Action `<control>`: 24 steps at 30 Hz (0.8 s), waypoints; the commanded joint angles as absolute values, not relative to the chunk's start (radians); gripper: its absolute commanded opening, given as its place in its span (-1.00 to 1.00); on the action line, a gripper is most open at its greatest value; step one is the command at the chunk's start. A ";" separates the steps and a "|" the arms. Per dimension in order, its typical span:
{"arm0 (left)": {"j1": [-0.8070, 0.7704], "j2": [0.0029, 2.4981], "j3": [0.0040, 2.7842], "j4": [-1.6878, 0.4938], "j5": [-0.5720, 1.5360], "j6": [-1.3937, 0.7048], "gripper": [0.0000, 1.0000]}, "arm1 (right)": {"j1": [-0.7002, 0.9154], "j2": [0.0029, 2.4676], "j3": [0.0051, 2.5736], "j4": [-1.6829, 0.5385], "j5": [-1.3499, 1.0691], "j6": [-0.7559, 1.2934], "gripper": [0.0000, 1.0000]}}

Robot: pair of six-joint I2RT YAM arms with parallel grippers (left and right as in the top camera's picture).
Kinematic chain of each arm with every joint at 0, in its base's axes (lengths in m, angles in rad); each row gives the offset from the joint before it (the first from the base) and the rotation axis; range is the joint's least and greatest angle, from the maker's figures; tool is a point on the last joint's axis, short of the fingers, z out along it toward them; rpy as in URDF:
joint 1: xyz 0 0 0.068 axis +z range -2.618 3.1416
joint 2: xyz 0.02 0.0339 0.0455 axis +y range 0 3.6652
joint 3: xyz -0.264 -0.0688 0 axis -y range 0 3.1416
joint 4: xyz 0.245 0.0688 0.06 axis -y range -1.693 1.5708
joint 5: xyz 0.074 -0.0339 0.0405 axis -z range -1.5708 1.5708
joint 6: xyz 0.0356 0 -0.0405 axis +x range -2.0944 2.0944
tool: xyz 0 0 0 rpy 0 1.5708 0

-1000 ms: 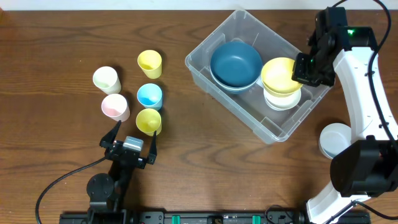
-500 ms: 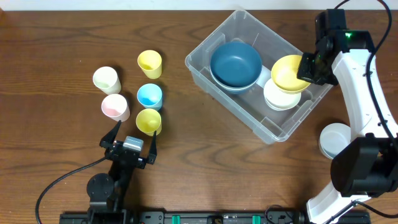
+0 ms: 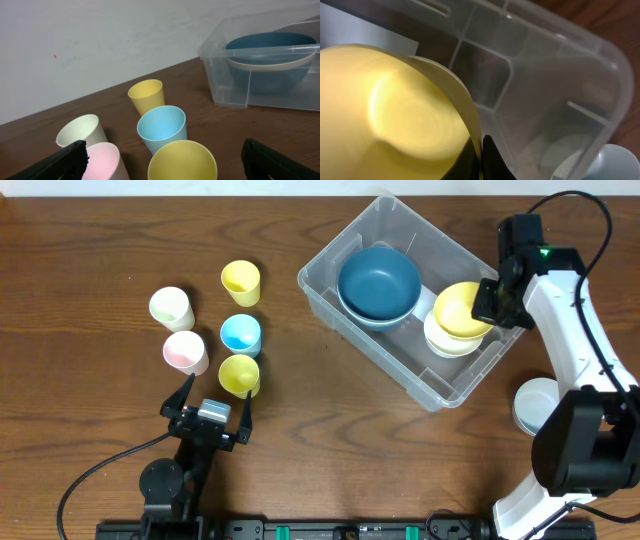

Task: Pack container
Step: 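Carry the yellow cup left and lower it onto the white bowl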

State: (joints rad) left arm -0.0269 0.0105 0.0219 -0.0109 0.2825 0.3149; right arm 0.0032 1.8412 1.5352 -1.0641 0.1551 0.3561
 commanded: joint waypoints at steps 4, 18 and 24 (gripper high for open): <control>-0.021 0.005 0.004 -0.044 0.295 0.321 0.96 | -0.002 1.835 1.488 -1.032 0.173 0.384 -0.93; -0.021 0.005 0.004 -0.044 0.295 0.321 0.96 | 0.000 1.835 1.452 -1.002 0.168 0.396 -0.84; -0.021 0.005 0.004 -0.044 0.295 0.321 0.96 | 0.001 1.835 1.450 -1.000 0.117 0.396 -0.73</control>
State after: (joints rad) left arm -0.0269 0.0105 0.0219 -0.0109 0.2821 0.3149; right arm 0.0032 1.8412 1.4609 -1.0035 0.1455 0.3859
